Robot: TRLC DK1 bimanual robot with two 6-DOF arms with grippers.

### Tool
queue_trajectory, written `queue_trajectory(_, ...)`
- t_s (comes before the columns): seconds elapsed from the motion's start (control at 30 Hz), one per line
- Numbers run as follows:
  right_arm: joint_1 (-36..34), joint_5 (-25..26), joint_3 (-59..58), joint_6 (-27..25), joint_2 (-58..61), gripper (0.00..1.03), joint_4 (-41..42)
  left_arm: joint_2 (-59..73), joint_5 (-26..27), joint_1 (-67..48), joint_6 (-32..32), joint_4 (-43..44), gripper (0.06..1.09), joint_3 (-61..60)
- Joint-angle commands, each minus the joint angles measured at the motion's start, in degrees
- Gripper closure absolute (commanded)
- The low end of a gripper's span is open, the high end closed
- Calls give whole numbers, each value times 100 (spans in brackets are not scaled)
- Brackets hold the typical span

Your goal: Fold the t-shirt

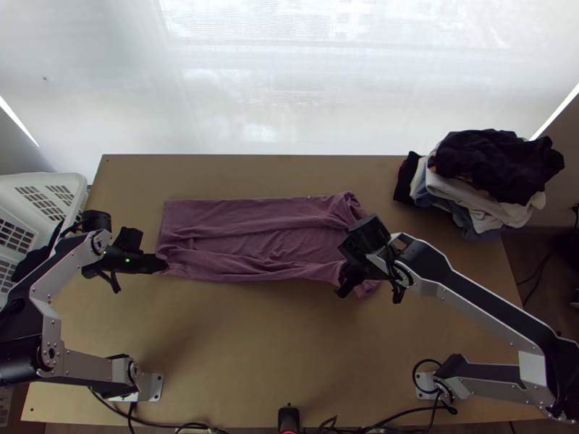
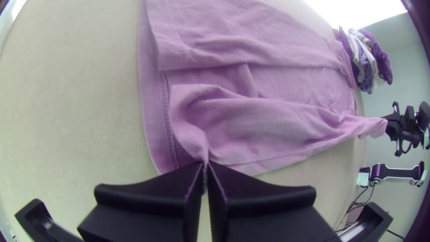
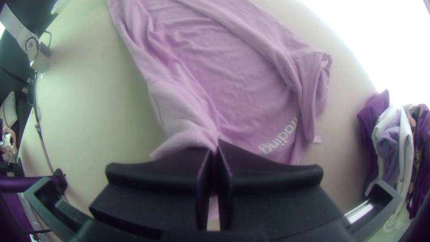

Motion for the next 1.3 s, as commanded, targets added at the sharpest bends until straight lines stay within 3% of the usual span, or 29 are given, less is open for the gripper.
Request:
queue_trajectory(0.0,-3,8,-2,-3,-1,100,5,-91,39,51,51,-176,105,-14)
queue_trajectory(0.47,-364,52,261,-20,-28,100,84,-654,39,605,60,-686,105,399)
queue_trajectory(0.8,-812,60,718,-205,289,100,374,-223,48,394,-213,-984,105,1401)
queue_trajectory(1.27,-1392,60,1580,-548,1361,100,849,972,39,60,-749,-738,105,2746)
